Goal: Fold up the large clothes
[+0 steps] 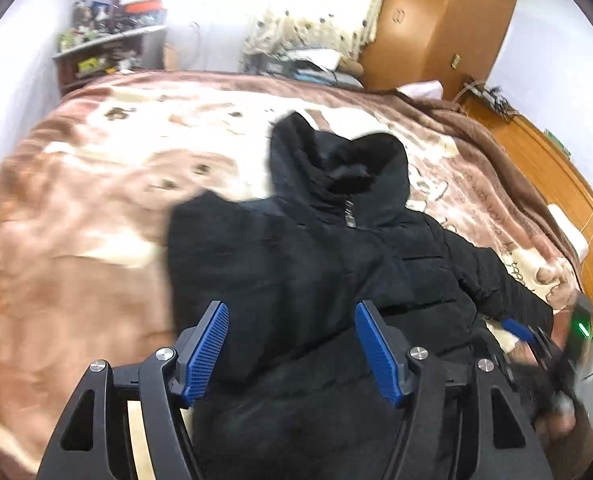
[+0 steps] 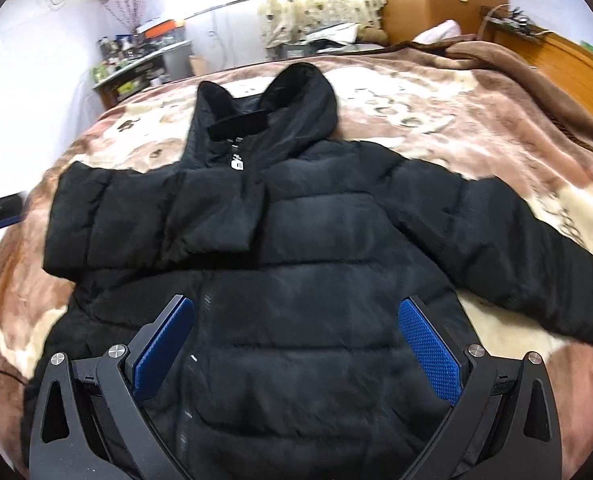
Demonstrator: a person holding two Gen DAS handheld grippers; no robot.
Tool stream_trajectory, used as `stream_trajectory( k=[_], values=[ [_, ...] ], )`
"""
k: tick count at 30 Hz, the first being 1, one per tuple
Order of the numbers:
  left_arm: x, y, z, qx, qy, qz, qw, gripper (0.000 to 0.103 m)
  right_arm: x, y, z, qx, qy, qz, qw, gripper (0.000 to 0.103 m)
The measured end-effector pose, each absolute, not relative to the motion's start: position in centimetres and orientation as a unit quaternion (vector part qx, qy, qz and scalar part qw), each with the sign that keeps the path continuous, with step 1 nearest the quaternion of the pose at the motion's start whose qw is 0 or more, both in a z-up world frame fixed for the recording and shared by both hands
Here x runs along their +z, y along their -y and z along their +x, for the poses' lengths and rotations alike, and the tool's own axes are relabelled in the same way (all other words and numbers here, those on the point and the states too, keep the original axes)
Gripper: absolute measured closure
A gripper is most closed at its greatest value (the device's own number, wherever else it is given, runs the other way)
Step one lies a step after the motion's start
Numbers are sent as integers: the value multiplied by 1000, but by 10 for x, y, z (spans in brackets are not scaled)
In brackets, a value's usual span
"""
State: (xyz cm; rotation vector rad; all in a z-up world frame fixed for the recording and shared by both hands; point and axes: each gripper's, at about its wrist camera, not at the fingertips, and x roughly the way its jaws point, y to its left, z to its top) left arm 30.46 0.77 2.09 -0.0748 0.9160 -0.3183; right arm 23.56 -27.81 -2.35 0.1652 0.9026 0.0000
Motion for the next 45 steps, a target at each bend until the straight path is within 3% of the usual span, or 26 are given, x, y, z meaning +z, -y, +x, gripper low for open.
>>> stream_trajectory(
  k=[6,10,12,13,22,24,28,30,31,32,33,36,45],
  values=[
    [87,-92,231,-62,-424,11,903,36,-21,273,267,32,-432,64,899,1],
    [127,-131,184,-20,-378,-32,925,24,-38,268,293,44,-450,75,889,1],
    [132,-134,176,-23,-361,-59,930,11,-51,262,306,41,-467,71,881,1],
    [130,-133,177,-30,-364,-67,928,7,-57,260,312,41,-474,69,877,1],
    [41,-68,247,-90,-399,-84,909,8,-83,252,345,54,-489,93,866,2],
    [29,-56,257,-87,-393,-81,912,8,-88,248,354,54,-499,80,861,20],
    [12,-34,274,-102,-399,-74,908,8,-98,244,366,62,-513,84,852,38],
    [9,-31,283,-99,-399,-77,908,8,-98,241,369,76,-512,90,851,60],
    [7,-29,285,-96,-397,-74,910,8,-98,240,370,74,-513,90,851,63],
    [6,-29,289,-92,-396,-74,910,8,-97,241,370,74,-512,92,851,73],
    [4,-28,292,-89,-397,-74,910,8,-95,242,369,75,-508,92,853,90],
    [1,-26,304,-85,-398,-67,911,8,-82,247,361,77,-486,86,866,97],
    [-40,-25,348,-65,-435,-75,895,8,-63,283,342,25,-471,55,880,98]
  ],
)
